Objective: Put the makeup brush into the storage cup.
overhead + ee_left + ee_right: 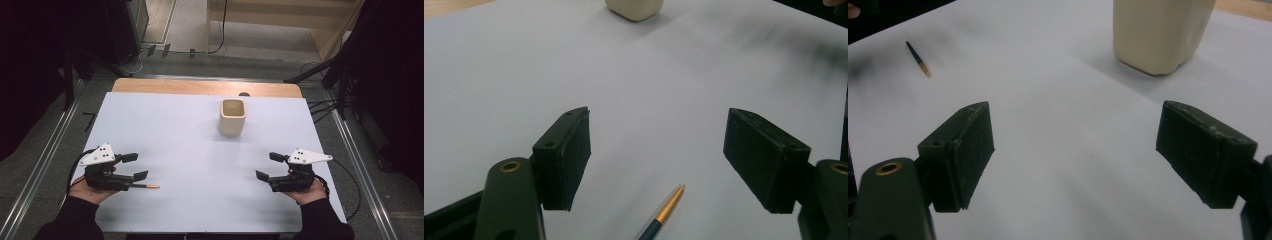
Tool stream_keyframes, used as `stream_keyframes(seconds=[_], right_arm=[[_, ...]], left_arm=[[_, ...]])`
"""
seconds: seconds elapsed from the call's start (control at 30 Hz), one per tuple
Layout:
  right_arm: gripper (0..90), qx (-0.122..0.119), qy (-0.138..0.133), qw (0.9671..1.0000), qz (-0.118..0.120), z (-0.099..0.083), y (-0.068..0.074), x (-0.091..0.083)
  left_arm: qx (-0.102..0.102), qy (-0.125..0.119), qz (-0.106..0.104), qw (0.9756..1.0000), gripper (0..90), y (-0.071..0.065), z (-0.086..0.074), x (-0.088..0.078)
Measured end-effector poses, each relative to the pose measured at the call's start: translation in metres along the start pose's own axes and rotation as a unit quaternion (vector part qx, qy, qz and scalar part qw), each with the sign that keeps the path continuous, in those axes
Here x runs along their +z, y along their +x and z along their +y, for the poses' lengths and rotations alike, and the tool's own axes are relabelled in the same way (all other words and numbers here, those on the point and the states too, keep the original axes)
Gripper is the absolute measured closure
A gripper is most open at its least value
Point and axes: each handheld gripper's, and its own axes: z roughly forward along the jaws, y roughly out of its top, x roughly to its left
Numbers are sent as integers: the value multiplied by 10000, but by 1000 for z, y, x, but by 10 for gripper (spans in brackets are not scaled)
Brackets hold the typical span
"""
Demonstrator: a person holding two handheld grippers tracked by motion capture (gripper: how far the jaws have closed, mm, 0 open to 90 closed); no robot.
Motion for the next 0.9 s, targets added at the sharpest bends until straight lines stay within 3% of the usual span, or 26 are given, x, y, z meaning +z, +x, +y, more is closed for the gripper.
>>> stream_keyframes(seconds=[0.9], right_arm=[[178,-54,43,10000,22,-1,0,0]], left_arm=[[2,84,-45,10000,280,0,-2,-2]])
